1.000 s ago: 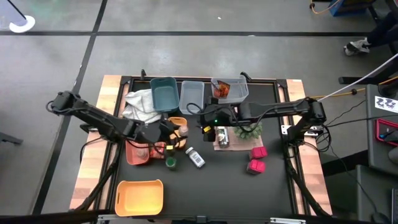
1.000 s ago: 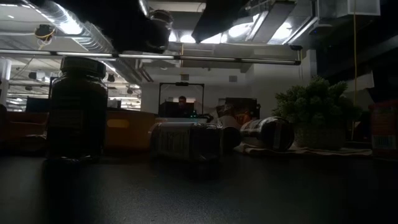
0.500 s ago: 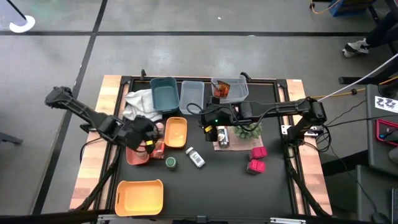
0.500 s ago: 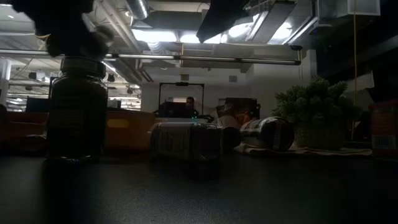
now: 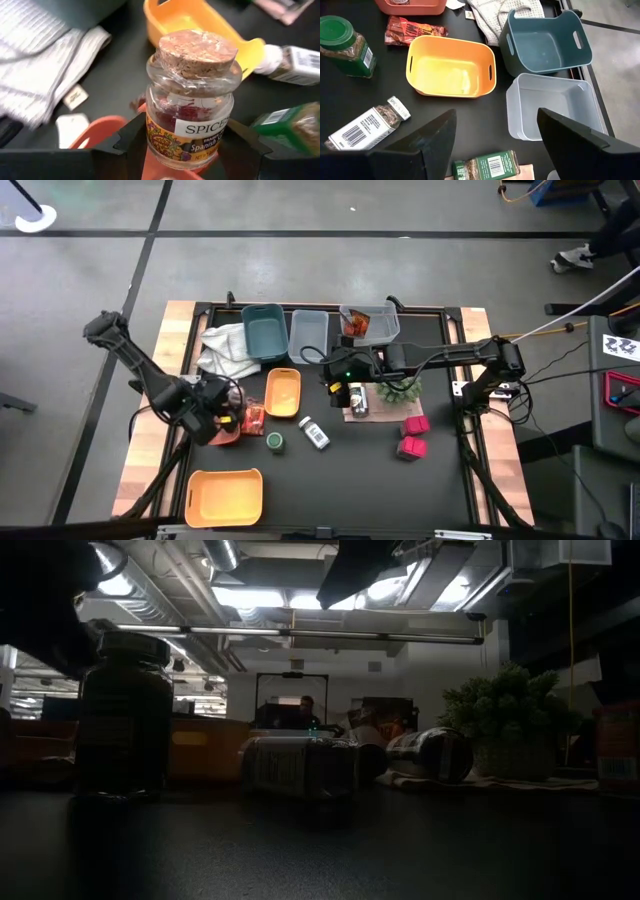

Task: Sort spices by type
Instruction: Put the brown seasoning bottle into the orange bin

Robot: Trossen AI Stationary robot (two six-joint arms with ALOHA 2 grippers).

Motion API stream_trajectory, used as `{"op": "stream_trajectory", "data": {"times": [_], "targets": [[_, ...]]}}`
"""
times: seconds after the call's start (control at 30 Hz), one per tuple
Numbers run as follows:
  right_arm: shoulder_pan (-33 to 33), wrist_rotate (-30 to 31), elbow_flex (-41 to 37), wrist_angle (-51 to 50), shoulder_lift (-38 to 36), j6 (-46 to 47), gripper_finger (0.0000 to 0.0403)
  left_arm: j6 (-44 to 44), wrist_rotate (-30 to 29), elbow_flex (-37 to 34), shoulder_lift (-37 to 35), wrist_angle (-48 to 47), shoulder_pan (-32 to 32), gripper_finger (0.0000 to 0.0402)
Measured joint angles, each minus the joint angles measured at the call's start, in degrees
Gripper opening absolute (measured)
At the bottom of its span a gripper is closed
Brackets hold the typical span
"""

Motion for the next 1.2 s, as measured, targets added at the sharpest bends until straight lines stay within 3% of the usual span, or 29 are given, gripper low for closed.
{"op": "stream_trajectory", "data": {"times": [0.57,1.2], "targets": [[0.0,0.0,0.0,0.0,0.0,0.0,0.0275,-24.4,2.8,0.0,12.4,-7.1,-8.3,0.0189],[0.0,0.0,0.0,0.1,0.0,0.0,0.0275,-42.0,3.0,0.0,25.5,-9.4,-8.4,0.0189]]}}
